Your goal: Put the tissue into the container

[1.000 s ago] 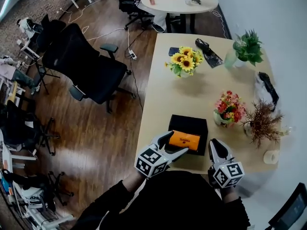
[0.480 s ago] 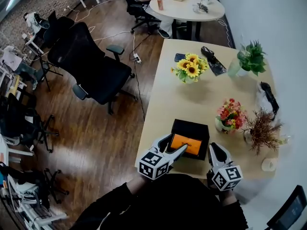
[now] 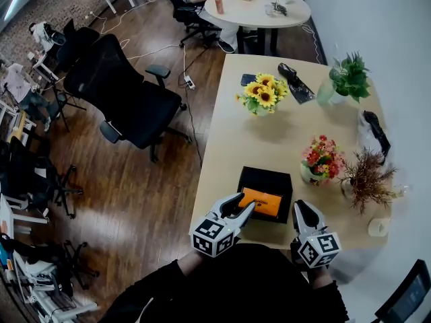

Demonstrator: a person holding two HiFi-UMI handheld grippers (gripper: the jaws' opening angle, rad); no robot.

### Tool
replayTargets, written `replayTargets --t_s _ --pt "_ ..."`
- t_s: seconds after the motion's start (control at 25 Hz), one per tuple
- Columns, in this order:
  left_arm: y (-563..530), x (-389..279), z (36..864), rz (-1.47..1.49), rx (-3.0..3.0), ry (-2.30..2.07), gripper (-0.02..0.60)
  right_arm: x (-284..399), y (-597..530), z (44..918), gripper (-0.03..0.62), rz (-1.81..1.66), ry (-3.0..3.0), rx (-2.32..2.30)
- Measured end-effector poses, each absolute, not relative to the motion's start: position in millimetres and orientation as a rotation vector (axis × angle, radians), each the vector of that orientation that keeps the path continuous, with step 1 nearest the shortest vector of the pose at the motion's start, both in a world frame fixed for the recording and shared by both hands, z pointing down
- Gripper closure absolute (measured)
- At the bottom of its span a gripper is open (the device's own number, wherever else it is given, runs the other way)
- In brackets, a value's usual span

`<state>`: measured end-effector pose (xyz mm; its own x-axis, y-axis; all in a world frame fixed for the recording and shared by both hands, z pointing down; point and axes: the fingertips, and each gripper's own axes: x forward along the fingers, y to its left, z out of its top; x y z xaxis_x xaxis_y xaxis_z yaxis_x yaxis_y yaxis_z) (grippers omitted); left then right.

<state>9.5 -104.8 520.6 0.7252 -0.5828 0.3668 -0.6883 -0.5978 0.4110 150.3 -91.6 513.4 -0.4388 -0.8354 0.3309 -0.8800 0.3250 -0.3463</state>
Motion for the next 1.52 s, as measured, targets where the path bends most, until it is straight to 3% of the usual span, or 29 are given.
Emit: replayTargets --t_s 0.4,1.52 --pt "-102 6 519 0.338 2.462 -0.993 0.479 144 -91 511 0.546 0.734 -2.493 1.581" --pt "-91 8 531 0.385 2.457 -0.934 0.479 136 -84 512 0.569 0.695 -2.514 1.521"
